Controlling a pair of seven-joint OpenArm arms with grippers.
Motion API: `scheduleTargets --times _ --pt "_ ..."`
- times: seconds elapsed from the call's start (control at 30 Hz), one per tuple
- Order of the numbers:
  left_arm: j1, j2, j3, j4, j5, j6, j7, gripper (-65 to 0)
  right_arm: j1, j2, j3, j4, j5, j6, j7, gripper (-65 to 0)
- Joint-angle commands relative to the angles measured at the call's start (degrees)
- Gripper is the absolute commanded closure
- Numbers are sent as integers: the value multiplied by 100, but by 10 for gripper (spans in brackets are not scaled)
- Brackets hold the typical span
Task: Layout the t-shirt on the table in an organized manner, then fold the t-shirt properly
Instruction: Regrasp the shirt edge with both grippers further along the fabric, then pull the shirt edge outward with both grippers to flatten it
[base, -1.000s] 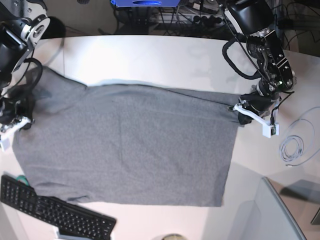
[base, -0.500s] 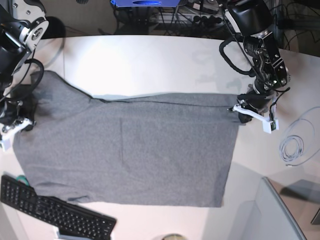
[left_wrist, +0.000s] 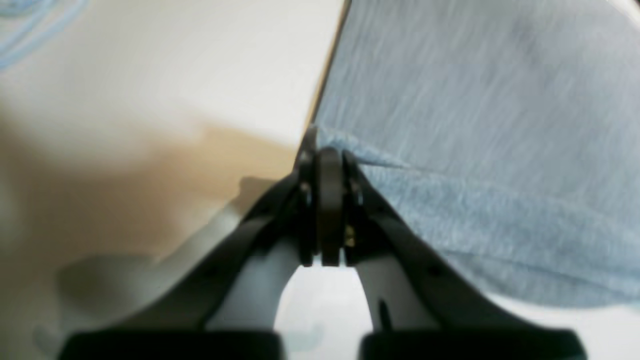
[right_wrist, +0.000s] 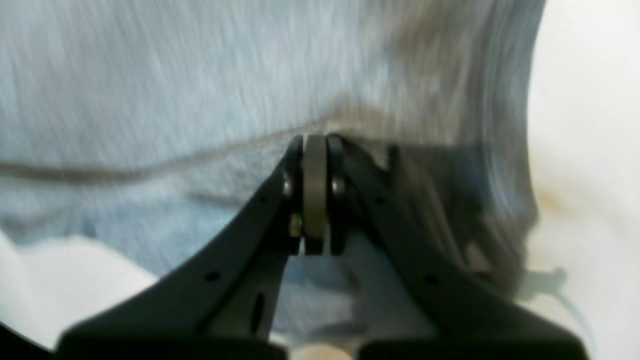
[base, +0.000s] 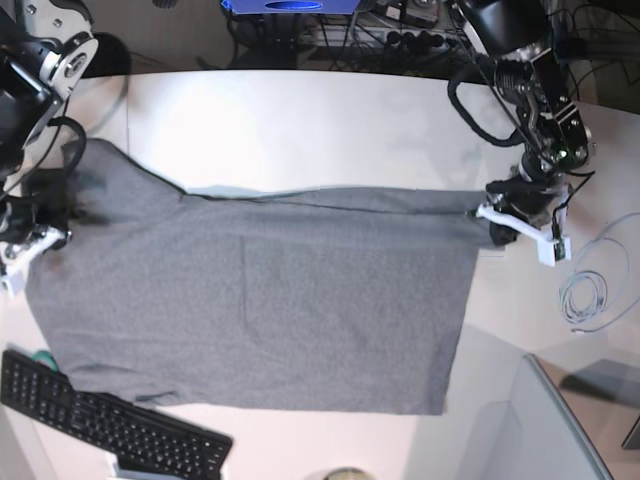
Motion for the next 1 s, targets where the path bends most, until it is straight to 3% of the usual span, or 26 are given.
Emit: scheduleTargets --times 0.0,0.13,0.37,0.97 --pt "98 -47 -7 298 -69 -32 -91 0 -18 122 28 359 100 195 -90 -2" --pt "924 -47 -7 1098 -78 -32 -91 0 -616 -19 46 1352 197 288 -767 -2" --pt "1848 -65 -42 1670 -78 -32 -91 0 -1539 -142 46 2310 197 288 -1153 -2" --pt "2762 -38 -15 1678 -78 -32 -118 0 -2155 -212 46 2442 197 288 -1189 -2"
